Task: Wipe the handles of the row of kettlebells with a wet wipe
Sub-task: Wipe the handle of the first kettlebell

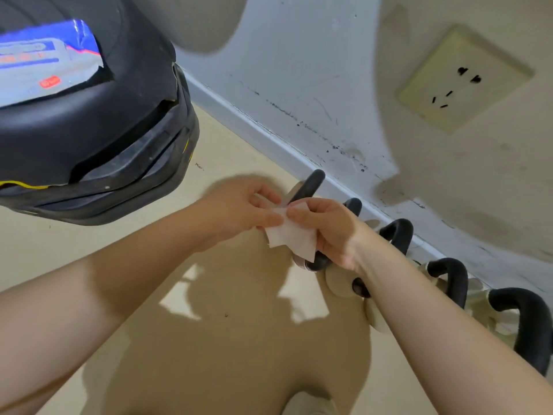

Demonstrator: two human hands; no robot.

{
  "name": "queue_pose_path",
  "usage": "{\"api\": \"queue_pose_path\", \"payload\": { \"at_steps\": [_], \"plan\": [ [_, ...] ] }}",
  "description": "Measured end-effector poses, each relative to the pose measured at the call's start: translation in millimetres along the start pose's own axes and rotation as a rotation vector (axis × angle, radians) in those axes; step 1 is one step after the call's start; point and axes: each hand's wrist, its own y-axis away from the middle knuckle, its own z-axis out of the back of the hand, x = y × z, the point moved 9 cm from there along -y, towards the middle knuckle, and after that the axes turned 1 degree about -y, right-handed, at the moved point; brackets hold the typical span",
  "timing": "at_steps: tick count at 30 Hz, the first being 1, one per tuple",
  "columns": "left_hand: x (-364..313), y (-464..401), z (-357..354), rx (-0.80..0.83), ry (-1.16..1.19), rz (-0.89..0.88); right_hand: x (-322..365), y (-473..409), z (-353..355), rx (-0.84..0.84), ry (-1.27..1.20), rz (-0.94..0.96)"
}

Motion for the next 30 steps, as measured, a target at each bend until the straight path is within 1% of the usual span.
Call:
{"api": "queue_pose_path", "payload": {
  "at_steps": [4,7,9,11,12,14,16,17,18,20,22,24,25,26,27,29,30],
  "plan": [
    [7,4,-4,0.065,-0.058,0.061,-8,5,11,0.019,0.054,-0.099],
    [14,4,-9,0.153,-0.12,0.105,-8,6,17,0.035,0.052,-0.081],
    [21,2,-13,0.244,-0.15,0.136,-12,6,23,0.046,0.003,-0.066],
    [27,-2,-15,0.29,-0.217,0.153,-18,7,29,0.066,-0.048,-0.072],
    [28,-7,-14,0.275,-0.232,0.151,-20,9,30,0.075,-0.092,-0.08],
    [27,-20,-8,0.15,-0.196,0.11,-21,11,37,0.045,-0.246,-0.082],
    [24,-33,0,-0.015,-0.085,0.068,-15,14,54,-0.074,-0.407,-0.04],
    [25,-38,2,-0.074,-0.04,0.069,-10,17,64,-0.162,-0.44,-0.008],
    [26,-43,3,-0.114,-0.025,0.072,-5,22,74,-0.262,-0.417,0.014],
    [28,-53,-2,-0.142,-0.068,0.07,6,31,93,-0.446,-0.323,0.067],
    [26,-60,-13,-0.116,-0.119,0.063,19,38,107,-0.66,-0.176,0.124],
    [25,-66,-26,-0.072,-0.141,0.059,37,42,112,-0.885,0.171,0.192],
    [23,-69,-31,-0.059,-0.15,0.056,48,38,104,-0.926,0.36,0.26],
    [22,-71,-34,-0.055,-0.165,0.053,58,31,90,-0.908,0.514,0.339],
    [21,-73,-36,-0.056,-0.183,0.043,62,19,72,-0.824,0.659,0.392],
    [20,-75,-39,-0.047,-0.219,0.013,51,-10,41,-0.562,0.995,0.407],
    [19,-75,-40,-0.038,-0.239,-0.002,41,-22,34,-0.426,1.125,0.376]
  ]
}}
